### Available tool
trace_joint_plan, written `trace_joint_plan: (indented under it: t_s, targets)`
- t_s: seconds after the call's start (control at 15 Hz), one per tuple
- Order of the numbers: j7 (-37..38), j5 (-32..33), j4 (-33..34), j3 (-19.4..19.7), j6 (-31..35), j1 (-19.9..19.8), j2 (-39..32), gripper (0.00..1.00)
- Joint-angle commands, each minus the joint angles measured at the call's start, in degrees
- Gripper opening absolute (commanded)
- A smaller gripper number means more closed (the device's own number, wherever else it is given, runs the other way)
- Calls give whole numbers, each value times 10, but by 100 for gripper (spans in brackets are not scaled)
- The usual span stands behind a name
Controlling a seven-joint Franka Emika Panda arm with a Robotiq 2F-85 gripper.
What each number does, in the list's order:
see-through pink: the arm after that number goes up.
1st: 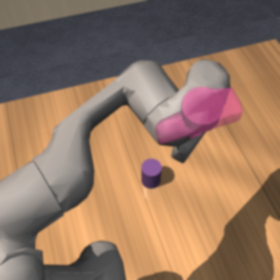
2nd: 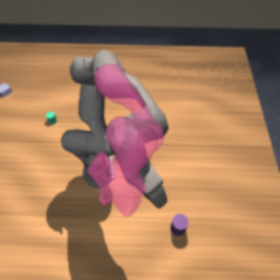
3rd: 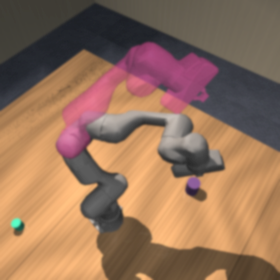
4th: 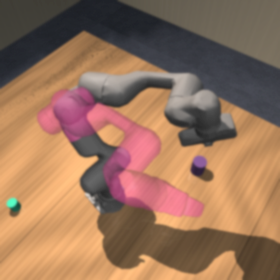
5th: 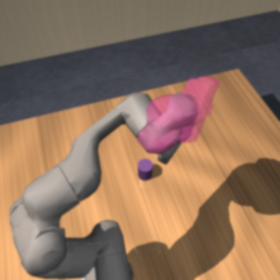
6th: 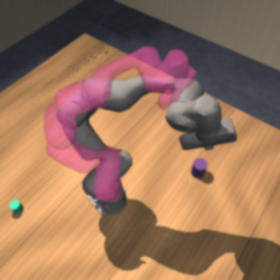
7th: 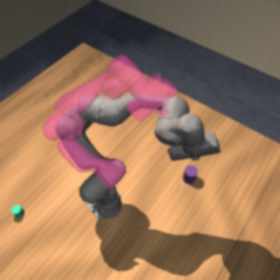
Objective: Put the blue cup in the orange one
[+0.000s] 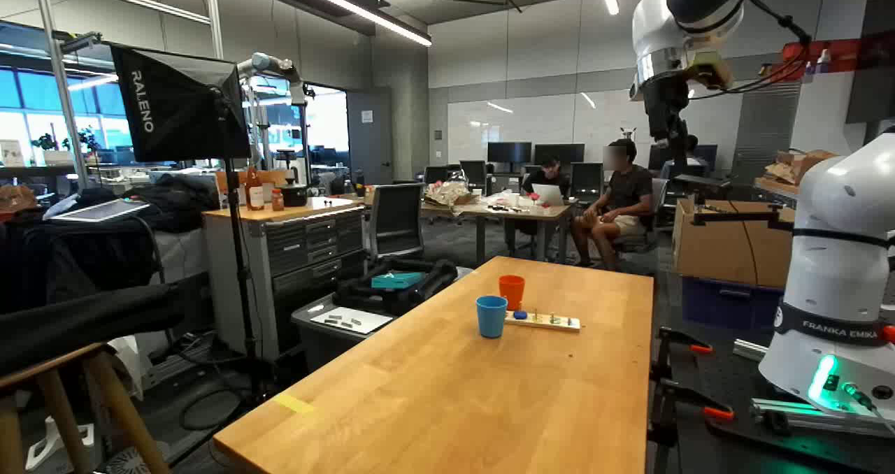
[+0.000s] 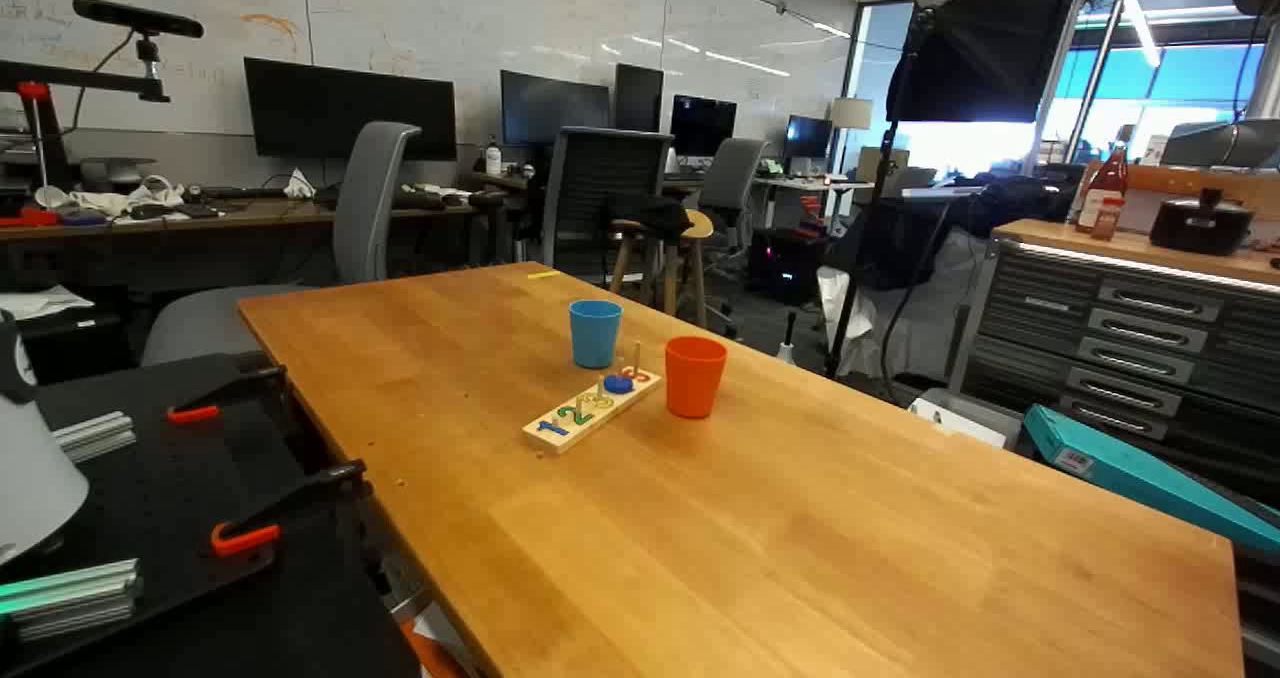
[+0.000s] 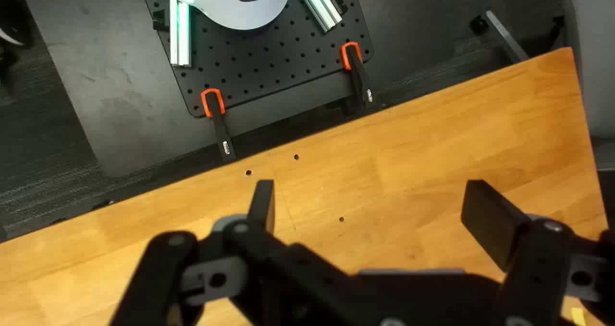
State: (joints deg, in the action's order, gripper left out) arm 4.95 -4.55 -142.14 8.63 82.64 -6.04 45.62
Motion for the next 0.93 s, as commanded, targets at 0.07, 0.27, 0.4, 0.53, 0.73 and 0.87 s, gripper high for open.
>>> trace_joint_plan:
  t_s: [0.07, 0.27, 0.4, 0.53, 0.73, 0.87]
  targets:
    - [-7, -5, 4, -9, -1, -12, -1, 100]
    - [-13, -10, -9, -15, 25, -6, 9, 100]
    - [-8, -32, -33, -39, 87, 11, 4, 100]
    - [3, -60, -54, -73, 163, 32, -11, 100]
    - [21, -94, -72, -132, 294, 66, -63, 100]
    - [42, -96, -73, -170, 390, 84, -123, 100]
